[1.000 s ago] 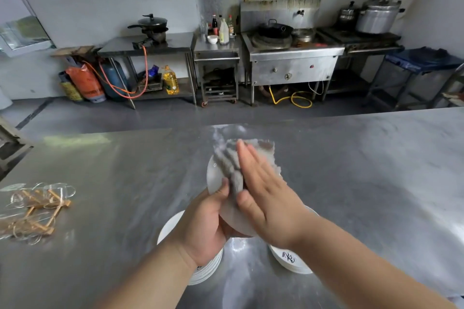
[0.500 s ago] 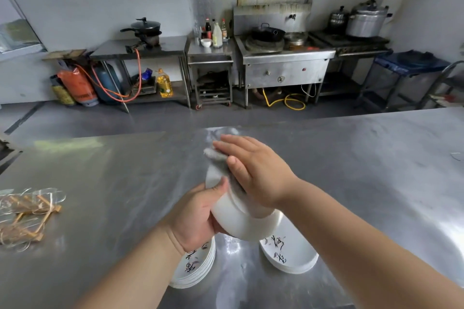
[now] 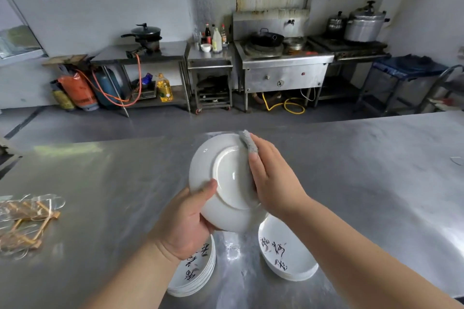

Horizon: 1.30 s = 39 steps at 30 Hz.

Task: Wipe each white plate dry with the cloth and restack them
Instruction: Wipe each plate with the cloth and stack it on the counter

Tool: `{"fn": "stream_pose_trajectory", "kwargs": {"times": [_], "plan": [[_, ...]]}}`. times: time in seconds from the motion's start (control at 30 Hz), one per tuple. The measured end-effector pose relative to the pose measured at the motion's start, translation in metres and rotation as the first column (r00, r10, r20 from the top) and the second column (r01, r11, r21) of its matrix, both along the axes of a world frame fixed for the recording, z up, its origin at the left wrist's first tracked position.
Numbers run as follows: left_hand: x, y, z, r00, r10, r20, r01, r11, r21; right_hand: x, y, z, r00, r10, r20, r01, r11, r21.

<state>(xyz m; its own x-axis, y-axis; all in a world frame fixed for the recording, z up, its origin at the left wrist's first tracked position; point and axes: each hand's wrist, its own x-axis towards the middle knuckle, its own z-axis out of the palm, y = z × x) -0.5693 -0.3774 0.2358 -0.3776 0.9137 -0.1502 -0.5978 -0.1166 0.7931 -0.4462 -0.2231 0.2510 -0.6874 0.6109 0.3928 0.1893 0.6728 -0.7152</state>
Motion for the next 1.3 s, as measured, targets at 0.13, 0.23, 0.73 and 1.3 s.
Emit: {"fn": "stream_pose_trajectory", "kwargs": {"times": [0.13, 0.23, 0.73, 1.3], "plan": [[0.014, 0.002, -0.013, 1.000, 0.026, 0.013, -0.026, 1.000, -0.003, 0.006, -0.043, -0.048, 0.974, -0.219, -0.066, 0.187, 0.928, -0.323], [0.022, 0.003, -0.013, 0.997, -0.067, -0.032, 0.068, 0.997, 0.030, -0.001, -0.012, -0.038, 0.963, -0.269, -0.034, 0.233, 0.885, -0.402], [0.002, 0.010, -0.009, 0.993, 0.033, 0.117, -0.031, 0.999, -0.014, 0.006, -0.017, -0.028, 0.980, -0.178, 0.088, 0.184, 0.981, -0.062], [-0.002, 0.014, 0.000, 0.992, -0.023, 0.128, 0.020, 1.000, 0.023, 0.012, 0.038, 0.016, 0.997, 0.011, 0.077, 0.010, 0.962, -0.274]]}}
